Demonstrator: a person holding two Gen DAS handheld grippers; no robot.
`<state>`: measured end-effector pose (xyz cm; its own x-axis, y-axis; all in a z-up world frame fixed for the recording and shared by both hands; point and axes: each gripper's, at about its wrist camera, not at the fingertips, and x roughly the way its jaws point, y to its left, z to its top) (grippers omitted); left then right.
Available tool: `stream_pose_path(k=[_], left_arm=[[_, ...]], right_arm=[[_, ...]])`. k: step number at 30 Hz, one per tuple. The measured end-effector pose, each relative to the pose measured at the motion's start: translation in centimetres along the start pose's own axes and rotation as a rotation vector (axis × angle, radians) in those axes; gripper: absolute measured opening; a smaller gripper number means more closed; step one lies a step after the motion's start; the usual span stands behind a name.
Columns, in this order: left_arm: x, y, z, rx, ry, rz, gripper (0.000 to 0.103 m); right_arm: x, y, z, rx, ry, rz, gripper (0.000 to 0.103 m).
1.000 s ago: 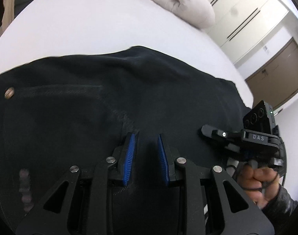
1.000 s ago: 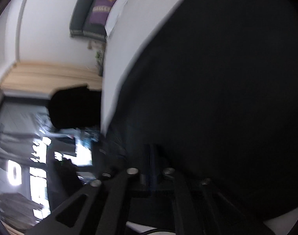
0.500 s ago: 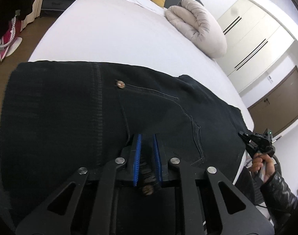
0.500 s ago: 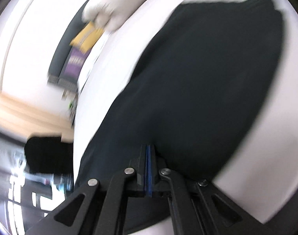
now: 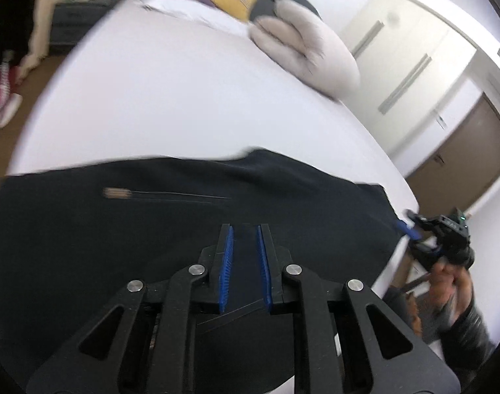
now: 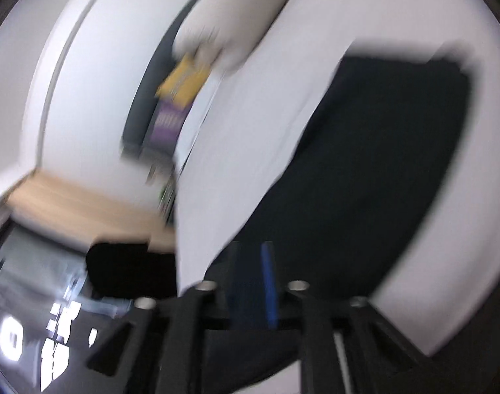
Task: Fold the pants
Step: 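Lower the leg hems with the right gripper while the left gripper keeps the waistband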
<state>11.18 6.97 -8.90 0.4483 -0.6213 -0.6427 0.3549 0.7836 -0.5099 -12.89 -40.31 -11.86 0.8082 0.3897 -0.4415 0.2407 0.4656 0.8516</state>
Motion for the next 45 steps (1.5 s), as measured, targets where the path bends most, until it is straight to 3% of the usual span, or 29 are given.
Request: stream_pose_path(k=[2,4,6,8,12,15,16,19,24,28,32,36,40,45], left_arm=[[3.5,-1.5,0.1,0.007,0.072,-0.032,0.015],[6.1,-2.2,-0.3,0.007,0.146,-0.004,0.015],[7.9,-2.1,-1.0,-0.002,0.206,0.028,0.015],[8.0,-1.9,-1.5,-0.003,0.195,0.027,0.015],[8.2,-1.5,-1.8,-0.019,0.194,0.026,0.015],[7.8,-1.5,-2.1,-0.019,0.193,0.035,0.015],[7.8,-1.5,-2.1,-0.021,0.193,0.038,0.015],[9.7,-2.5,-2.3,-0.03,0.188,0.046,0.015],[9.5,-3.1,-2.3,-0.022,0.179,0.072,0.015],[9.2,-3.1,-2.3,-0.03,0.177,0.067,0.015],[8.9,-2.8,-2.6,-0.029,0.174,0.067,0.015],[8.8,-2.4,-2.5,-0.038,0.173,0.06,0.015],[8.8,-2.3,-2.6,-0.04,0.173,0.056,0.015],[8.7,-1.9,-2.4,-0.045,0.176,0.049,0.015]], right_arm=[[3.7,0.6,-2.0,-0.036,0.08,-0.014,0.03],[5.7,-0.5,-2.4,-0.008,0.121,-0.015,0.03],[5.7,-2.7,-1.4,0.046,0.108,-0.032,0.017],[4.3,-4.7,0.1,0.087,0.055,-0.044,0.0],[-1.4,-9.7,4.0,0.156,-0.11,-0.098,0.0],[-8.3,-13.0,7.0,0.236,-0.293,-0.169,0.0],[-10.6,-13.8,7.2,0.262,-0.351,-0.187,0.002],[-15.9,-13.8,7.4,0.271,-0.459,-0.209,0.036],[-16.1,-14.6,7.0,0.284,-0.416,-0.169,0.04],[-13.2,-15.1,7.3,0.336,-0.363,-0.15,0.041],[-12.5,-15.8,7.6,0.383,-0.383,-0.096,0.054],[-12.1,-15.2,8.6,0.378,-0.39,-0.092,0.06],[-10.9,-14.8,9.8,0.374,-0.377,-0.069,0.059],[-10.2,-15.8,10.9,0.416,-0.373,-0.064,0.039]])
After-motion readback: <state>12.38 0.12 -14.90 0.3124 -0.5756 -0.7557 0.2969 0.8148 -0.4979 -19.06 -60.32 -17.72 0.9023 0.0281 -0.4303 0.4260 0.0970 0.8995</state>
